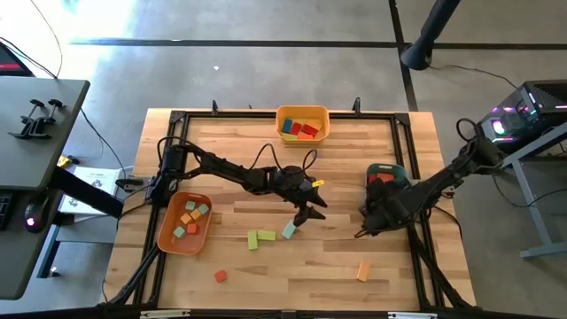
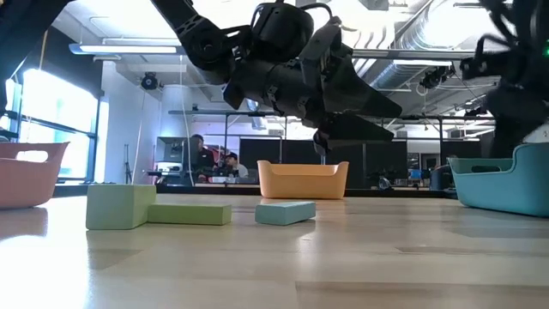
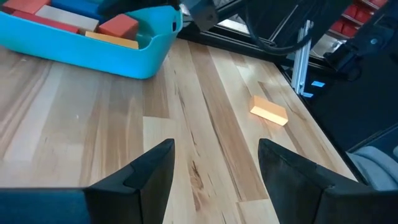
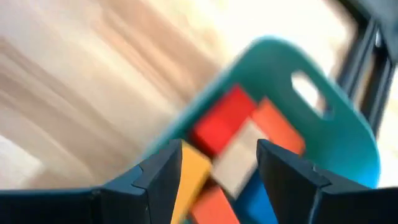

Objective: Sort blocks by size
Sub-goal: Put the light blue thin rectangular block into the yellow bin

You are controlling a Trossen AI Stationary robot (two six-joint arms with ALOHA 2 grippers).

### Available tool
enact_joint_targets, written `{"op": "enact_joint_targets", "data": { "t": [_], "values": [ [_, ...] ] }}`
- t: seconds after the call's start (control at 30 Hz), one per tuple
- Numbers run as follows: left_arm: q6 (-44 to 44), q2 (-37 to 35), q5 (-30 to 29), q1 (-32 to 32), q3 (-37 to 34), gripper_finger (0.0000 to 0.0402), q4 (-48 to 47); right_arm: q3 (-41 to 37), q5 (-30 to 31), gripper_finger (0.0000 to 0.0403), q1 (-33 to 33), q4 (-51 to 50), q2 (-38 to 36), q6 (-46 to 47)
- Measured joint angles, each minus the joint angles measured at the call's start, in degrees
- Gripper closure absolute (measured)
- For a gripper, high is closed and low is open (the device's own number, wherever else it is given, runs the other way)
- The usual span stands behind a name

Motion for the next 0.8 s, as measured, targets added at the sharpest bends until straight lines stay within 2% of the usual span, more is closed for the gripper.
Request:
{"op": "enact_joint_targets", "data": {
  "t": [0.2,0.33,0.4,0.5,0.57,0.63,0.8],
  "values": [
    [1.48,-1.72,-0.08,0.00,-0.02,0.0183,0.07,0.00,15.88,0.0199,4.73,1.21,0.00,6.73],
    [5.67,-7.19,-1.37,-0.33,-1.86,0.0183,0.49,0.02,30.92,0.0199,8.73,3.84,0.00,10.87],
    [9.71,-11.23,-3.90,-1.18,-3.92,0.0183,2.21,0.02,39.56,0.0199,10.57,7.59,0.00,10.89],
    [17.59,-17.70,-10.46,-3.56,-8.06,0.0183,7.46,0.04,48.73,0.0199,12.61,14.90,0.00,7.30],
    [22.19,-21.15,-15.25,-5.45,-11.40,0.0183,12.52,0.07,51.24,0.0199,13.60,20.19,0.00,2.39],
    [24.79,-23.92,-19.17,-7.00,-14.73,0.0183,16.99,0.07,51.13,0.0199,14.20,25.54,0.00,-3.95],
    [25.39,-29.70,-27.35,-8.56,-22.25,0.0183,22.68,0.07,44.22,0.0199,14.50,37.29,0.00,-21.07]
  ]
}}
